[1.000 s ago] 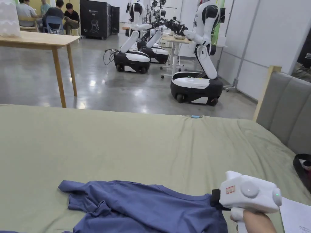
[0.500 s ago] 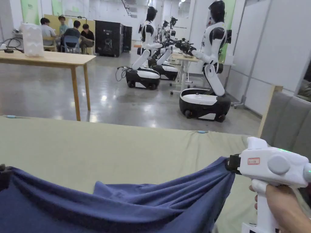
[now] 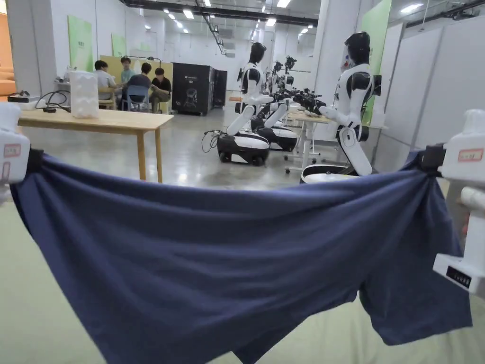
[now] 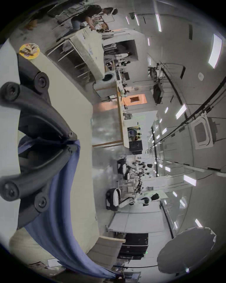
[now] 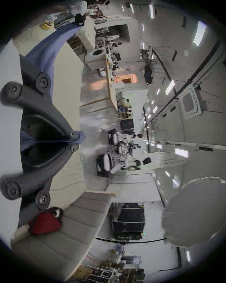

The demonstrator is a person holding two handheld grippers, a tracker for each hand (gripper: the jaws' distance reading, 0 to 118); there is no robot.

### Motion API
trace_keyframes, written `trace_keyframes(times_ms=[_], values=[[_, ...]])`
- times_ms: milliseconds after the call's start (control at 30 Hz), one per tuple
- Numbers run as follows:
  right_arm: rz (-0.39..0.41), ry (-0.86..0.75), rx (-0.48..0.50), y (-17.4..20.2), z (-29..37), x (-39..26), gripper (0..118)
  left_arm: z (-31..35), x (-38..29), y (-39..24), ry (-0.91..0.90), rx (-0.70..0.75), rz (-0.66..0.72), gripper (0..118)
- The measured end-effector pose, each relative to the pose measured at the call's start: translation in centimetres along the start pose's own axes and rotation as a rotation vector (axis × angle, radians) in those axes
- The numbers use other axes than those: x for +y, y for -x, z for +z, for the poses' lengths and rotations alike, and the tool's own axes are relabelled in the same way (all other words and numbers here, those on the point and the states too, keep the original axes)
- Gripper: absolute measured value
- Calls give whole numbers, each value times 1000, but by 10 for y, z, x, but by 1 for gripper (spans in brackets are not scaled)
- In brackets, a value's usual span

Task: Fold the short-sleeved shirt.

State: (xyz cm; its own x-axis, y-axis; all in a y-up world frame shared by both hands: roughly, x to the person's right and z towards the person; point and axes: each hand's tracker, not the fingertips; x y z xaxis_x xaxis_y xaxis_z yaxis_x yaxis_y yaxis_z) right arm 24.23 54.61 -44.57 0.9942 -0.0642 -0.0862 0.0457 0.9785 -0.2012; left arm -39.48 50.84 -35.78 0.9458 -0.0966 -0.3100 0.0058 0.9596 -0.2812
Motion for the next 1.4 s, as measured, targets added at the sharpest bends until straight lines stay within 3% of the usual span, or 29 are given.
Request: trace_keyframes(times_ms=[300, 633, 767, 967, 1067, 1200, 1367, 1400], values=[[24, -76, -48, 9, -33, 38, 2, -46, 51, -29, -69, 46, -69, 0], [11, 91, -105, -10, -102, -88, 2, -108, -53, -69, 9, 11, -47, 0], [-47, 127, -74, -27, -83, -120, 2, -92, -73, -68, 60, -56, -25, 0], [-40, 207, -9, -59, -1, -185, 2, -14, -142, -55, 185, -205, -165, 0], [8, 318, -4, -74, 29, -246, 2, 23, -209, -49, 281, -225, -188, 0], [119, 450, -2, -69, 68, -332, 2, 54, -303, -44, 433, -229, -145, 0], [66, 553, -54, -84, 81, -410, 3, 63, -368, -30, 537, -179, -62, 1], [58, 545, -52, -86, 83, -411, 7, 64, -368, -28, 540, -183, -41, 10]])
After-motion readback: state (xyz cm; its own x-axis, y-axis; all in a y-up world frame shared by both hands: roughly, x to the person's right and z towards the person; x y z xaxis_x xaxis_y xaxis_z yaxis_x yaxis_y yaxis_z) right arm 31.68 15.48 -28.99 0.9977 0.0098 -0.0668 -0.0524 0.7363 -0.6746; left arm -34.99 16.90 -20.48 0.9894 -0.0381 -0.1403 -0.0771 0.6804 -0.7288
